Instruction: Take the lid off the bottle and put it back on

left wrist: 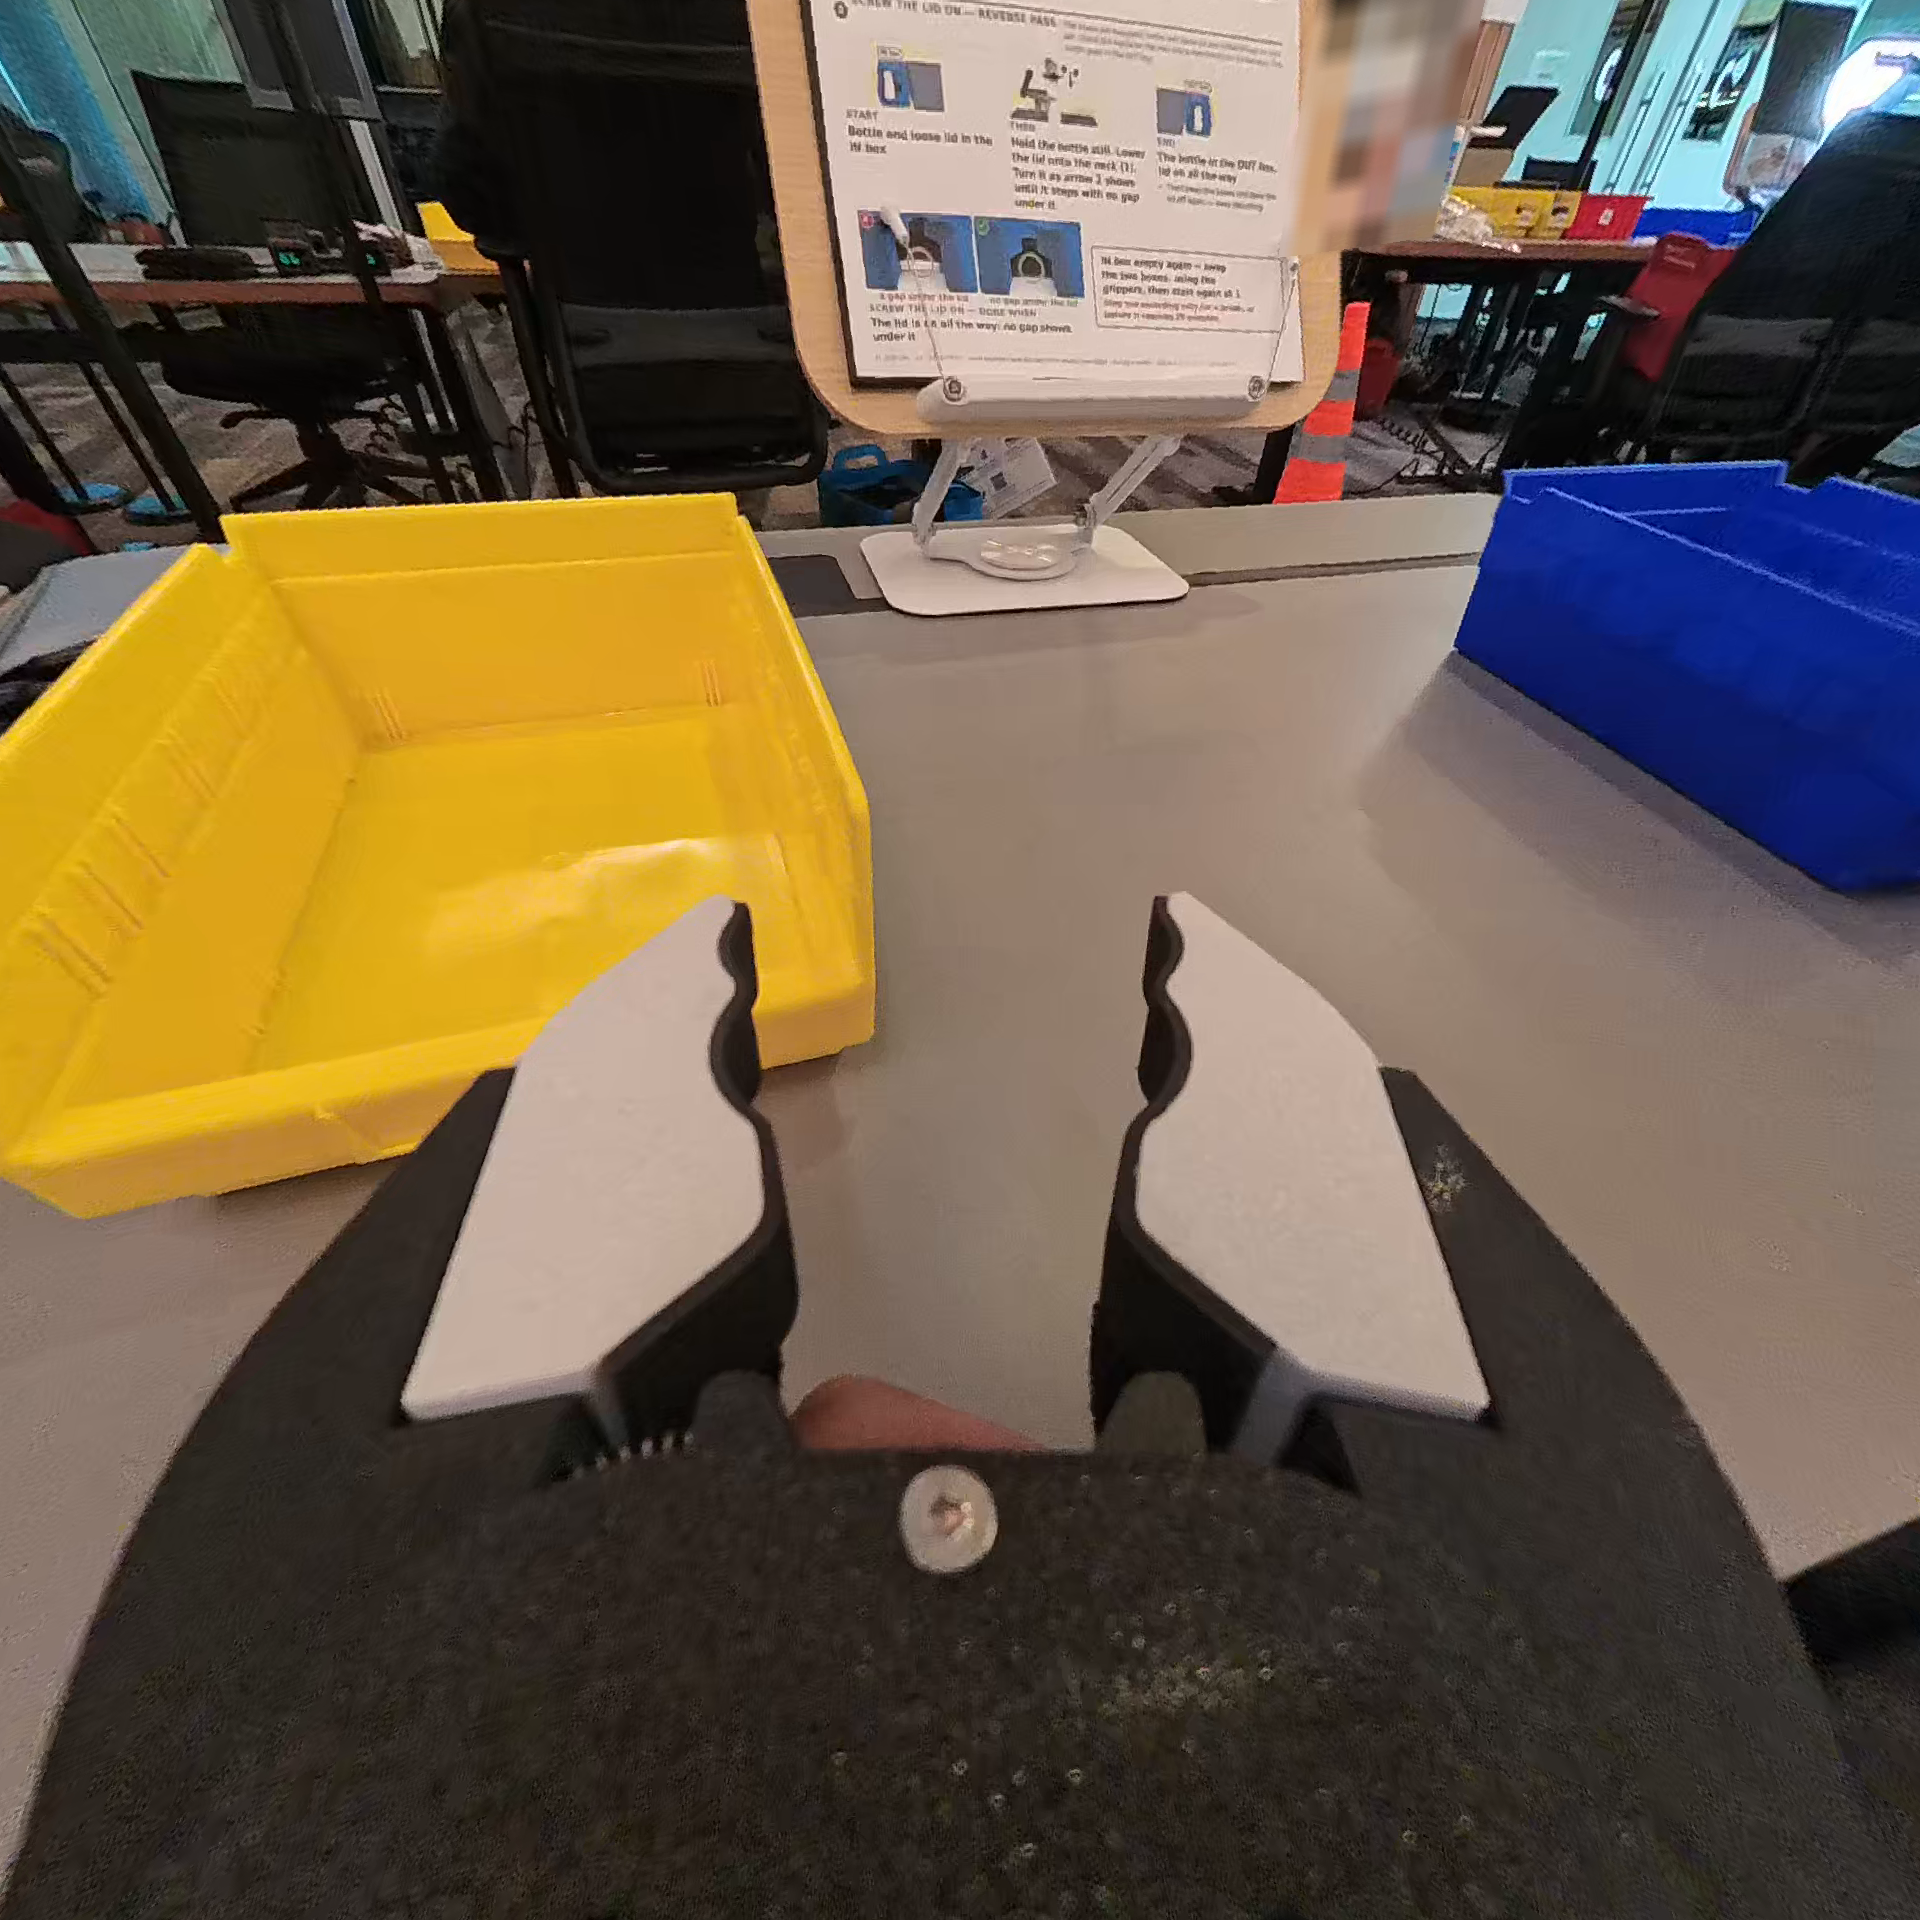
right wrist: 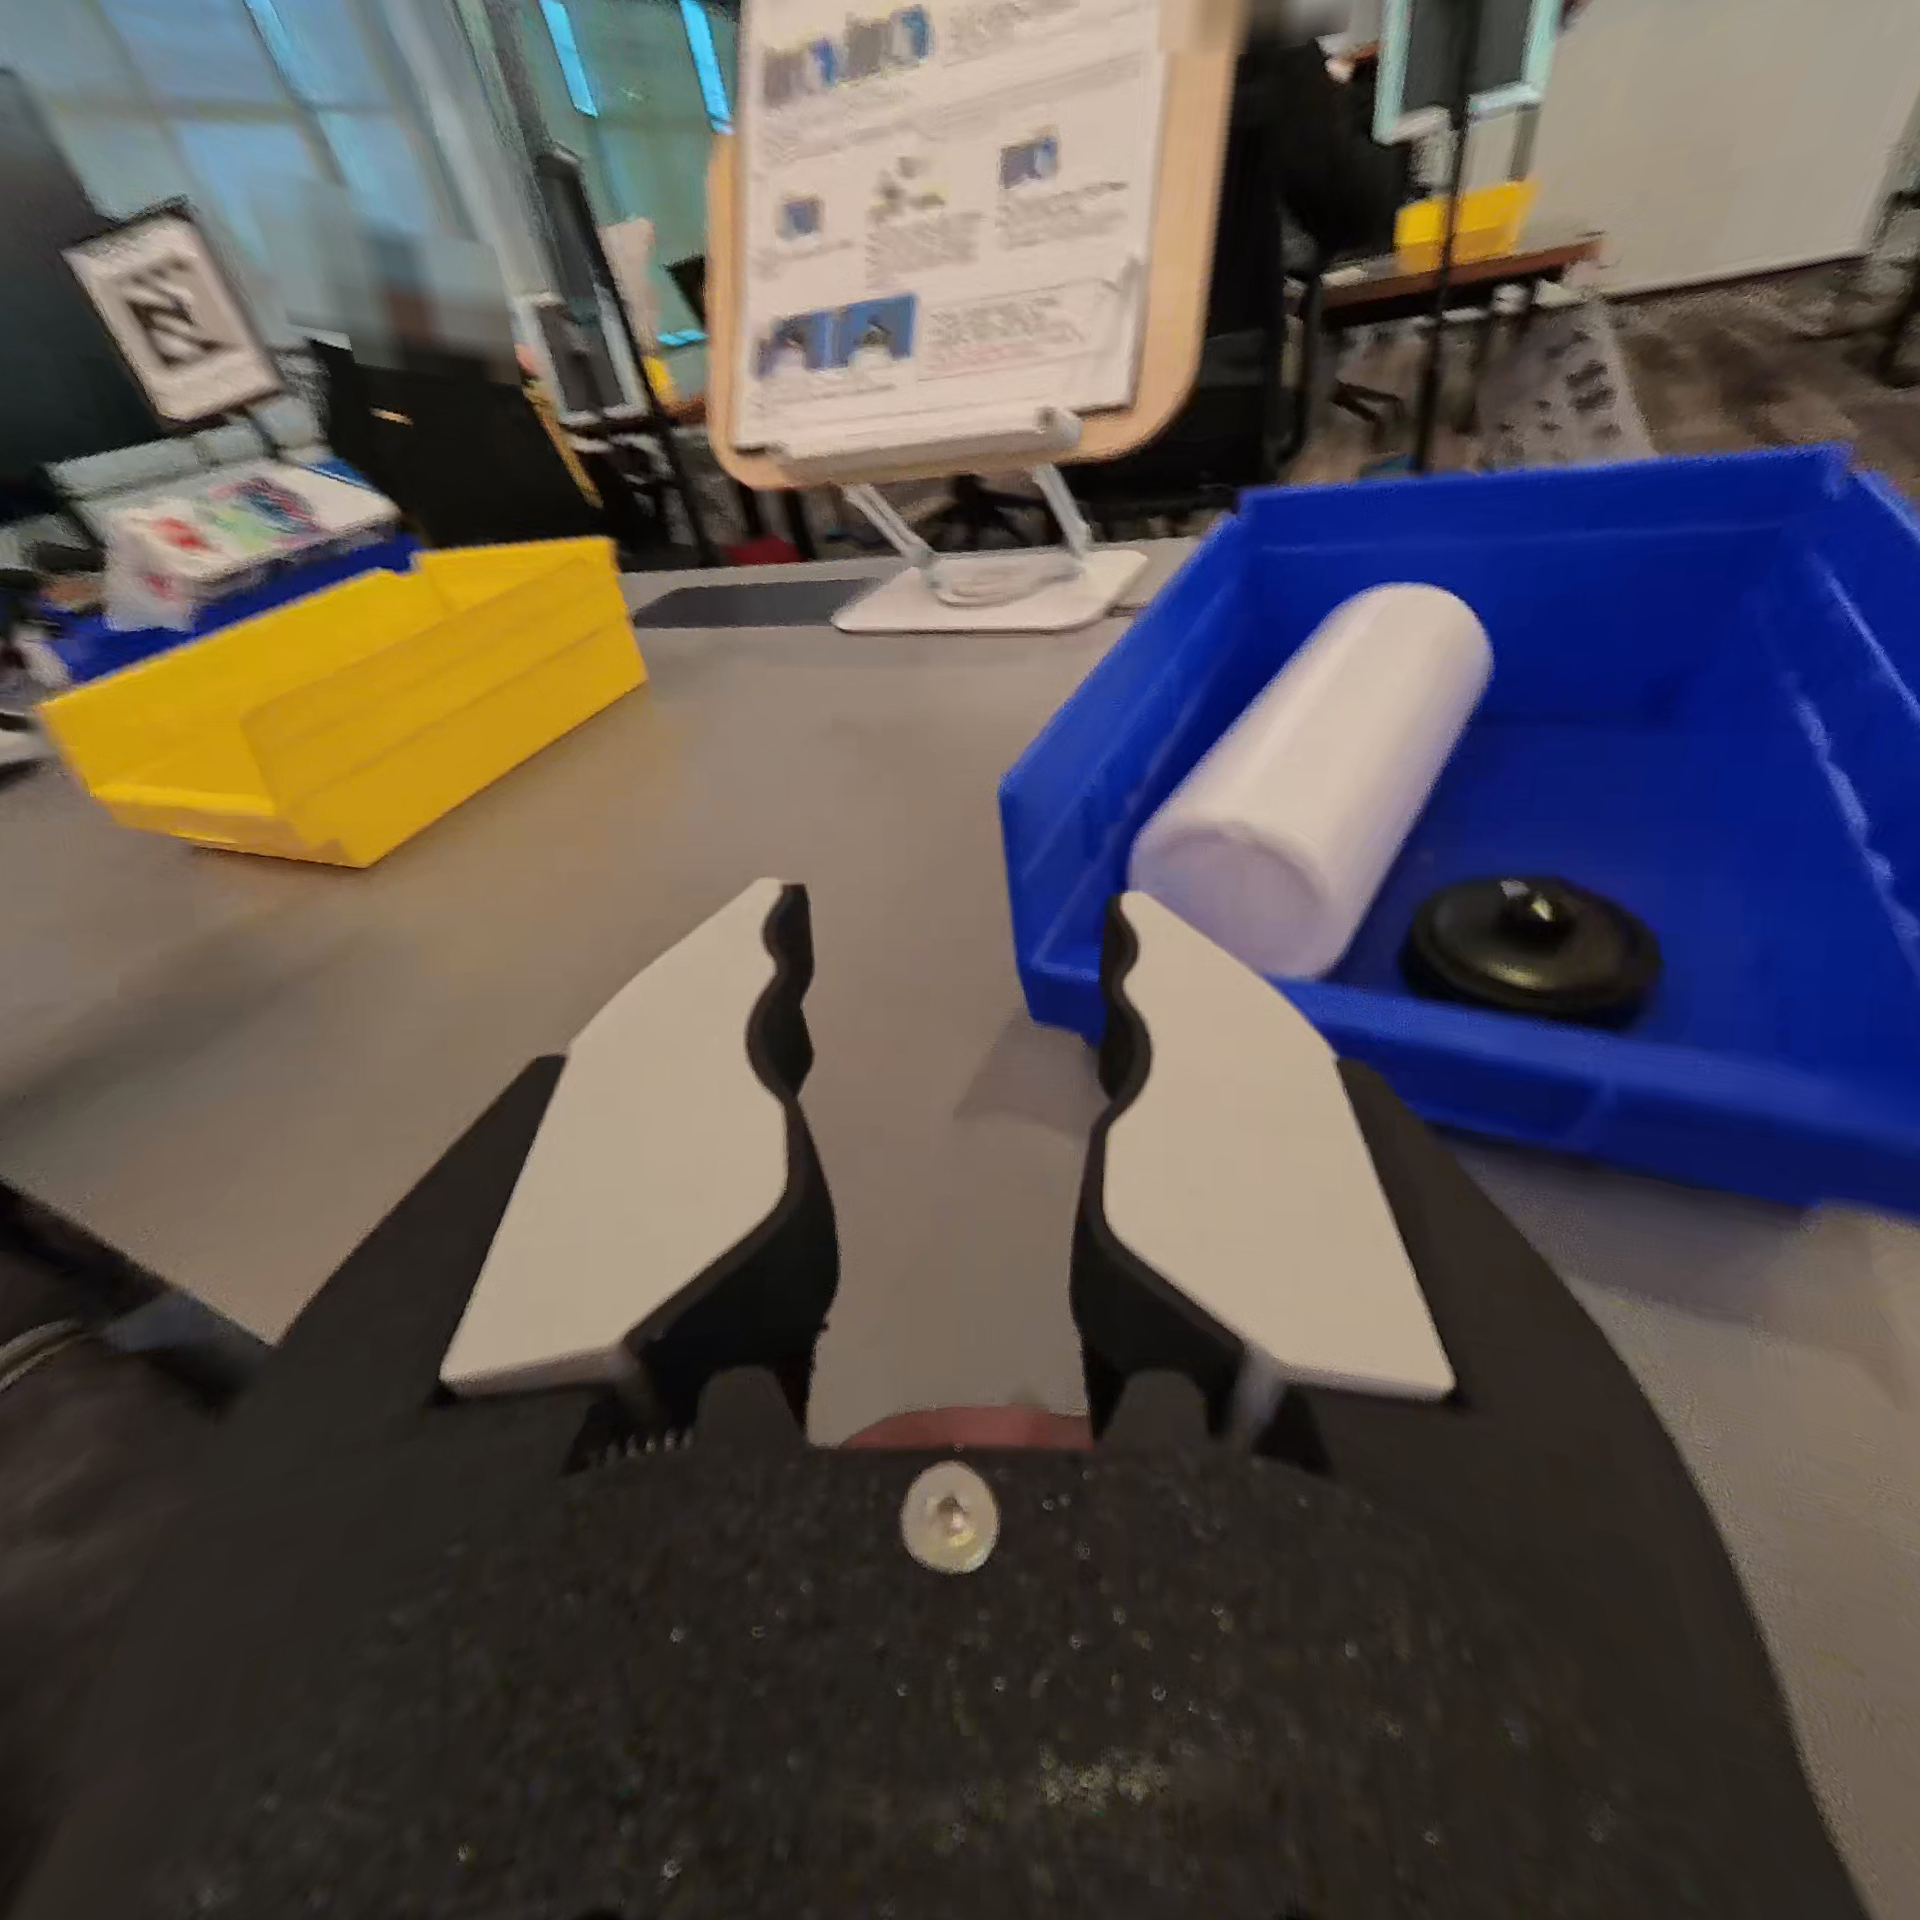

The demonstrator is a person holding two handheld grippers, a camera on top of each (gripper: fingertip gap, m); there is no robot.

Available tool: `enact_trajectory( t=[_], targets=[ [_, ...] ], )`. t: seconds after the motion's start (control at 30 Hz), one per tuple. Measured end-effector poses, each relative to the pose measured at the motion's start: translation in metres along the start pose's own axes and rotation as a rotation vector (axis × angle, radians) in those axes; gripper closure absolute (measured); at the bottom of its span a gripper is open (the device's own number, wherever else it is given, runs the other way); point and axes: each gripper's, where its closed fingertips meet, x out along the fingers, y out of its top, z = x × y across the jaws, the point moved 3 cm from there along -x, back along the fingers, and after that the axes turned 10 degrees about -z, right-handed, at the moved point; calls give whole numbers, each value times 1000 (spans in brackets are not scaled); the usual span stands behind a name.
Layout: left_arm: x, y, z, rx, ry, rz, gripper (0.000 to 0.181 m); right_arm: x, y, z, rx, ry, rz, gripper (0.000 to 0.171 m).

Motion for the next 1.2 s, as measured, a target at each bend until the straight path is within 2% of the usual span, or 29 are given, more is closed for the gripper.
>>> enact_trajectory(
  t=[0.17, 0.23, 0.37, 0.5, 0.57, 0.63, 0.8, 0.93, 1.1, 1.13, 1.2],
  targets=[
    [9, -8, -1, 17, 17, -53, 111, 10, -23, 21, -103, -152, -125, 117],
    [9, -10, 0, 11, 9, -58, 112, 16, -28, 27, -51, -120, -160, 116],
    [5, -12, 0, 19, 16, -59, 112, 16, -24, 19, 191, 87, -126, 114],
    [2, -12, 3, 22, 2, -59, 118, 12, -21, 23, 179, 48, -91, 108],
    [3, -14, 6, 34, -6, -70, 118, 15, -19, 24, 128, -1, -75, 98],
    [5, -15, 11, 55, -14, -82, 117, 25, -21, 21, 46, -51, -103, 89],
    [9, -17, 24, 123, -35, -98, 117, 73, -11, -2, -154, -141, -123, 80],
    [9, -18, 33, 166, -55, -102, 116, 116, -12, -16, -11, -100, -188, 73],
    [9, -19, 36, 188, -61, -95, 115, 131, -8, -29, 56, -58, -212, 56],
    [11, -19, 39, 189, -68, -97, 114, 130, -8, -34, 53, -28, -226, 59],
    [18, -15, 51, 190, -104, -100, 113, 125, -8, -45, 64, 57, -242, 76]
  ],
)
